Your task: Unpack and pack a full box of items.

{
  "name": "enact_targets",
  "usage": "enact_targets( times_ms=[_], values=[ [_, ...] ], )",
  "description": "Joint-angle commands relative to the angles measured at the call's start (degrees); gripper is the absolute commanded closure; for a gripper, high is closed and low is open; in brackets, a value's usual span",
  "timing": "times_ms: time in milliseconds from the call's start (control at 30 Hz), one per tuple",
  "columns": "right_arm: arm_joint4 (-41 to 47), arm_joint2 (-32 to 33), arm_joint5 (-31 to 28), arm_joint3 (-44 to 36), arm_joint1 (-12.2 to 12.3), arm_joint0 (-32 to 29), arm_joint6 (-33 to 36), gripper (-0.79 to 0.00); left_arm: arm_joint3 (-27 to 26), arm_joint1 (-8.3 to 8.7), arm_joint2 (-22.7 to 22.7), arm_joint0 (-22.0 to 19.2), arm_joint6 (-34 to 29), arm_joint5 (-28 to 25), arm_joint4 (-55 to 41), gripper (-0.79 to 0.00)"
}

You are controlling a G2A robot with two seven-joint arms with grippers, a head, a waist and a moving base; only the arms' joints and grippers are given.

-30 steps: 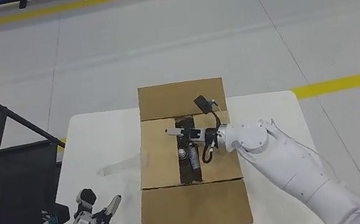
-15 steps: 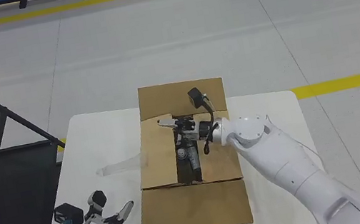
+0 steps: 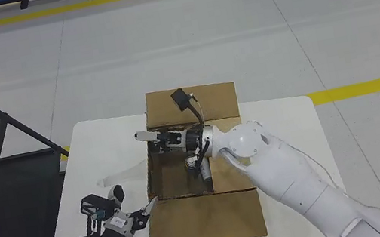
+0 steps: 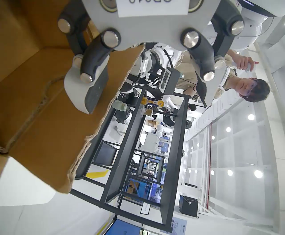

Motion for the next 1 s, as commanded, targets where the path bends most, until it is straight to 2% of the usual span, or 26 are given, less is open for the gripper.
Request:
enact_targets(
  times_ms=[0, 100, 233, 367, 500, 733, 967],
  values=[
    [0.3, -0.8, -0.1, 0.4, -0.6, 0.4, 0.9, -0.785, -0.1, -0.25, 0.6, -1.3, -0.3, 3.4, -0.6, -0.785],
    [-0.1, -1.7, -0.9, 1.3, -1.4, 1.2, 2.1, -0.785, 0.0, -0.52, 0.3, -2.2, -0.4, 6.6, -2.6, -0.785],
    [-0.7, -1.2, -3.4, 2.0, -1.5, 1.3, 4.1, -0.785, 0.4, -0.59, -0.8, -2.3, -0.5, 7.6, -4.3, -0.785],
    [-3.8, 0.7, -5.4, 0.6, -0.6, 0.3, 4.8, -0.785, 0.4, -0.59, -0.8, -2.3, -0.5, 7.6, -4.3, -0.785],
    [-8.4, 4.5, -6.4, -4.4, 1.5, -3.3, 4.1, -0.785, 0.4, -0.59, -0.8, -2.3, -0.5, 7.6, -4.3, -0.785],
    [-13.4, 11.7, -4.1, -14.7, 4.8, -10.7, 4.3, -0.785, 0.4, -0.59, -0.8, -2.3, -0.5, 7.6, -4.3, -0.785],
    [-17.4, 15.5, 0.0, -18.3, 6.0, -14.2, 1.2, -0.785, 0.4, -0.59, -0.8, -2.3, -0.5, 7.6, -4.3, -0.785]
  ],
)
